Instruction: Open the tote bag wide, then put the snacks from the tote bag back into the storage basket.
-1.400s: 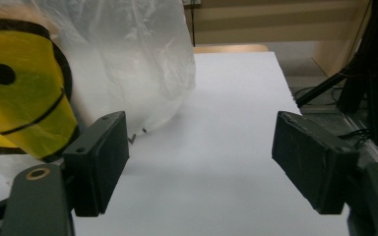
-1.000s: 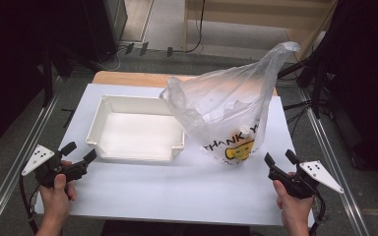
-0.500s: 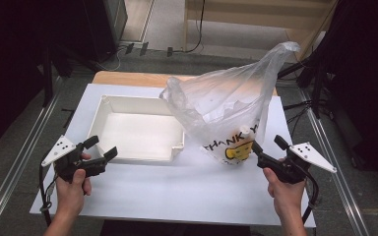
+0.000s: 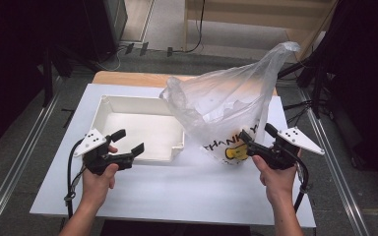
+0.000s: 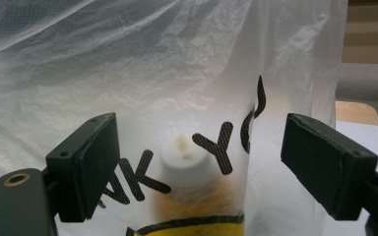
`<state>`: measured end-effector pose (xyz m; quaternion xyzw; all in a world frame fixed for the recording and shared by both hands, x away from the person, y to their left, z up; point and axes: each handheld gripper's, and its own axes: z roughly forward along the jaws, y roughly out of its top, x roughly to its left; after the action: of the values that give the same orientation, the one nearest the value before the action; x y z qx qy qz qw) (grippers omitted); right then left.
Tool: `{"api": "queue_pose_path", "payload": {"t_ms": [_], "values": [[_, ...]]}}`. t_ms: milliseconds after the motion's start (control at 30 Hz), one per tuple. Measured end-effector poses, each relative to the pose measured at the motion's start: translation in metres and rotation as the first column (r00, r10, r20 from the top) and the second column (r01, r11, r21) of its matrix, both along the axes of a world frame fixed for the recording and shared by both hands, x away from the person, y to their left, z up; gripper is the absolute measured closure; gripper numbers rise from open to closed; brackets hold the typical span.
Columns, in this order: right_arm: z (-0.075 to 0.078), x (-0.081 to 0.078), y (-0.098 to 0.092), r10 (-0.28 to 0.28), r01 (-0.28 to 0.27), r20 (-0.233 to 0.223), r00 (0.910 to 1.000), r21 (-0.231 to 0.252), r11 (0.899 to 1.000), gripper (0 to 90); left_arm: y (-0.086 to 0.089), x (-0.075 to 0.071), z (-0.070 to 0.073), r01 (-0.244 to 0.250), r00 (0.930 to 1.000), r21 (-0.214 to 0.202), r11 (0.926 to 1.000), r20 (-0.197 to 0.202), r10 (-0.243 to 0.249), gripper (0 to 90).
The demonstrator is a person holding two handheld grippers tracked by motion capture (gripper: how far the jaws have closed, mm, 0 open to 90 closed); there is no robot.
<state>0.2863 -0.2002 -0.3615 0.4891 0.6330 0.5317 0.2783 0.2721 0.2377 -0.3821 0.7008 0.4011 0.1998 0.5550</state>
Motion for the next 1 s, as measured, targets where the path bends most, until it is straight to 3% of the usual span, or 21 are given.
{"api": "queue_pose_path", "payload": {"t_ms": [300, 667, 833, 867, 1000], "values": [[0.003, 0.007, 0.007, 0.029, -0.029, -0.005, 0.9996, 0.017, 0.999, 15.1, -0.033, 0.007, 0.006, 0.039, 0.9991, 0.007, 0.9992, 0.013, -0.039, 15.5], [0.005, 0.016, 0.013, 0.054, -0.053, -0.012, 0.9985, 0.024, 0.998, 16.7, -0.061, 0.013, 0.012, 0.081, 0.9962, 0.014, 0.9966, 0.03, -0.082, 15.5], [0.004, 0.018, 0.016, 0.081, -0.081, -0.008, 0.9967, 0.016, 0.997, 27.0, -0.074, 0.013, 0.016, 0.104, 0.9937, 0.024, 0.9943, 0.041, -0.105, 15.5], [0.004, 0.017, 0.016, 0.083, -0.083, 0.002, 0.9966, 0.015, 0.996, 37.5, -0.078, 0.014, 0.017, 0.114, 0.9926, 0.02, 0.9933, 0.04, -0.115, 15.5], [0.005, 0.015, 0.016, 0.088, -0.088, 0.018, 0.996, 0.011, 0.996, 56.1, -0.087, 0.015, 0.019, 0.123, 0.9913, 0.023, 0.9921, 0.043, -0.124, 15.5]]}}
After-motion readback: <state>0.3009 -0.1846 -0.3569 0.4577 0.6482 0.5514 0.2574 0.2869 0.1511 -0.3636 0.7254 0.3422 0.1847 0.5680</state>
